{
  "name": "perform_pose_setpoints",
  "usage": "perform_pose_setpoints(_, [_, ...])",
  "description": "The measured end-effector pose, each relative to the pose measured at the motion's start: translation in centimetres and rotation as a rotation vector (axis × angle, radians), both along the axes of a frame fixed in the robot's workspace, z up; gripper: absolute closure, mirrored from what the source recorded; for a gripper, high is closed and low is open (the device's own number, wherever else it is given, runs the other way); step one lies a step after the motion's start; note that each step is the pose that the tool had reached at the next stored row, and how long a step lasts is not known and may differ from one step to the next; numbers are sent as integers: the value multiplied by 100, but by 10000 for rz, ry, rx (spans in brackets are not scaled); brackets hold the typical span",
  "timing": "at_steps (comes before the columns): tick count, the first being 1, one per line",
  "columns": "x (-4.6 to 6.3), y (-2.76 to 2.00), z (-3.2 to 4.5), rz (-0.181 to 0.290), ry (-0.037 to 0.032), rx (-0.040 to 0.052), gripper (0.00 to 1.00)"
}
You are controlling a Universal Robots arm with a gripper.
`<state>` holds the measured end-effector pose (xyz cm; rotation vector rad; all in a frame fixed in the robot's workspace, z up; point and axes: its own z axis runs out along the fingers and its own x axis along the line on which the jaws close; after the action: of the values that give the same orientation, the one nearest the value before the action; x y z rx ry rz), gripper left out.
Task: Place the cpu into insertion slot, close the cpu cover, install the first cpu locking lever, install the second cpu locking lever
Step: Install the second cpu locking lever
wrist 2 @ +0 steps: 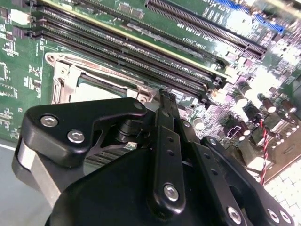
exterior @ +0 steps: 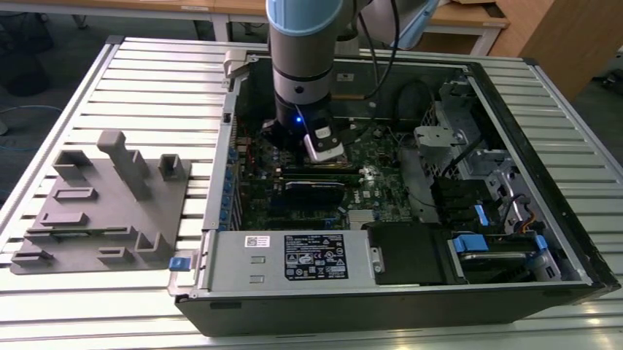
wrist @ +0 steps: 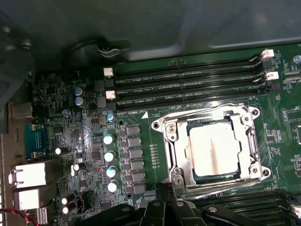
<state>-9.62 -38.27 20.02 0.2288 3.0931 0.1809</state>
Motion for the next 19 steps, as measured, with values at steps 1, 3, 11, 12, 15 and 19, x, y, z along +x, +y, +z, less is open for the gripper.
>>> perform_pose_setpoints(1, [0,0,-2,-1,0,42,90])
perform_pose_setpoints(3, [-1,0,-8,-1,0,128,90])
perform_pose_setpoints(11, [-1,0,-12,0,0,286,90])
perform_pose_setpoints(12, [-1,0,-10,0,0,286,90])
perform_pose_setpoints(15, [-1,0,52,-1,0,285,90])
perform_pose_setpoints(19, [-1,0,210,-1,0,286,90])
